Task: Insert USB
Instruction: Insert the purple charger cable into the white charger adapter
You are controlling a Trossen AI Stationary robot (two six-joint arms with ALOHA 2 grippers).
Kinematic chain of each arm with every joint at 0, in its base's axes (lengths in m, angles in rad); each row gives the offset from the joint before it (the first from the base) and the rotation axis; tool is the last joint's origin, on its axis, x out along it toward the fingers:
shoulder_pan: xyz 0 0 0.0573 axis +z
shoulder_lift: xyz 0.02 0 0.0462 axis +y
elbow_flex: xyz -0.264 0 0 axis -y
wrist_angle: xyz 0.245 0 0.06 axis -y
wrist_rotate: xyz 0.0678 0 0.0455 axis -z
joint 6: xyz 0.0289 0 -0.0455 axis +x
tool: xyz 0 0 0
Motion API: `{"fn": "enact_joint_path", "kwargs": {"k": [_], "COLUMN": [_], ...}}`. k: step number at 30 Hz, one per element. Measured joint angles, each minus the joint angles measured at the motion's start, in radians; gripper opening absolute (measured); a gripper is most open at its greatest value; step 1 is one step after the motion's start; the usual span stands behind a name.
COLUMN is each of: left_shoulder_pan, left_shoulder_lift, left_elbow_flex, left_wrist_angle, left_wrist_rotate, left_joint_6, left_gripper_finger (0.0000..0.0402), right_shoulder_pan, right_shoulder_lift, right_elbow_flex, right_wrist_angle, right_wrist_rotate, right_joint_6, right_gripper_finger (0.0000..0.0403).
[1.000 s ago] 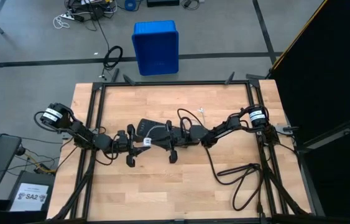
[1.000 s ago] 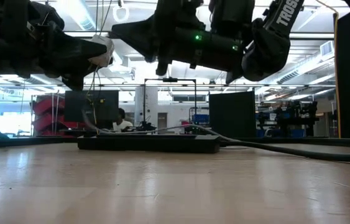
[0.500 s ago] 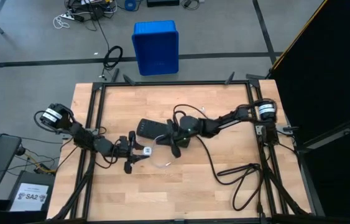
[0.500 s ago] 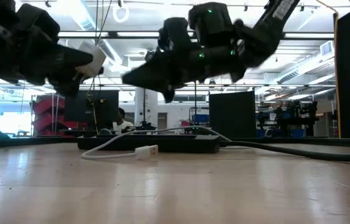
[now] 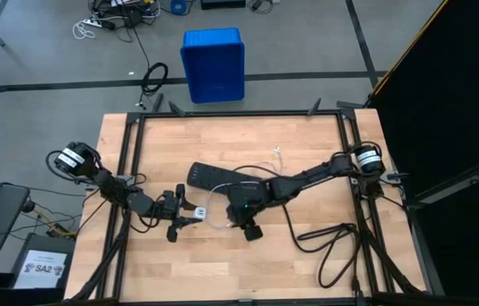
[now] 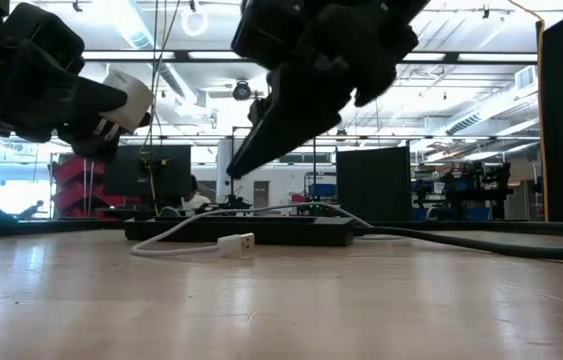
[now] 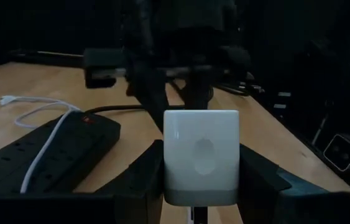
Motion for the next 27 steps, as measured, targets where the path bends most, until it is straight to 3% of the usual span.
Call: {"fn": "enact_joint_path", "kwargs": {"k": [4,10,27], "left_shoulder_pan": [0.000,0.000,0.000], "left_shoulder_lift": [0.000,0.000,0.000], "left_elbow_flex": [0.000,0.001,0.002], "left_wrist_angle": [-0.001,0.000,-0.024], "left_wrist_rotate": [-0.005,-0.020,-0.025], "left_joint_6": [-0.004,-0.011,-0.028], "left_gripper_finger": [0.0126,0.0126,0.0126], "right_shoulder_pan": [0.021,0.043,0.057], "right_shoulder_lift": [0.012,0.073,0.147], "right_elbow_flex": [0.005,0.049,0.094], "right_wrist_angle": [0.006,-0.020,-0.013], "right_wrist_rotate": [0.063,0.139,0.164], "right_joint_6": [-0.004,-0.032,-0.046], "right_gripper_finger": [0.0156,0.0148,0.0138]}}
